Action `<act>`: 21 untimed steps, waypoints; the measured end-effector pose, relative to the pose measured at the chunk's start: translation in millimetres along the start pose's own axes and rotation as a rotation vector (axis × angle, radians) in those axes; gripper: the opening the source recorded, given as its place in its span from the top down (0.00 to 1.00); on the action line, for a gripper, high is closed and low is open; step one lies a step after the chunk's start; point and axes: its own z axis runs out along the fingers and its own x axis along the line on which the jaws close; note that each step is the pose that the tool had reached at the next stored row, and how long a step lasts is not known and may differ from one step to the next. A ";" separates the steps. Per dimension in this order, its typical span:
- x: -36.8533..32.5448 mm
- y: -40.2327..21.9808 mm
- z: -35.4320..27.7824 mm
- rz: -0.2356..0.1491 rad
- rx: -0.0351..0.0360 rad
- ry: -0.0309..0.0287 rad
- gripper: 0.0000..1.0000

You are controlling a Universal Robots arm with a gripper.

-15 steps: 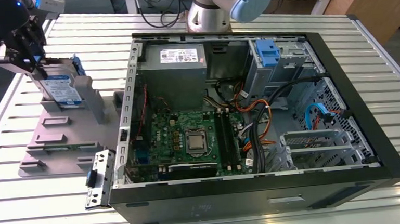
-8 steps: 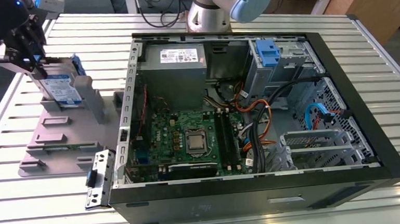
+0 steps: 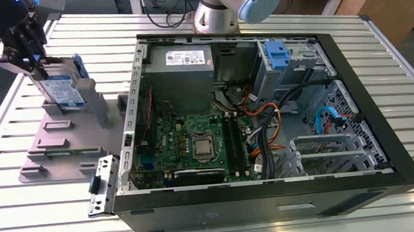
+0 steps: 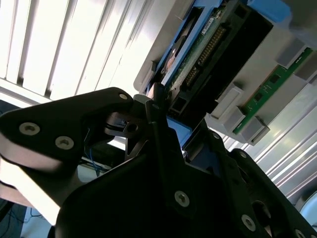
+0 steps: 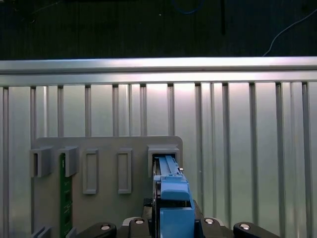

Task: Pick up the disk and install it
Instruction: 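Pick up the disk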

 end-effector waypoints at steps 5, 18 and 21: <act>-0.1 0.0 -2.5 0.000 -0.0001 0.0000 0.64; -0.2 0.0 -8.2 0.000 0.0000 -0.0002 0.64; -0.2 0.0 -9.2 0.000 0.0000 -0.0003 0.64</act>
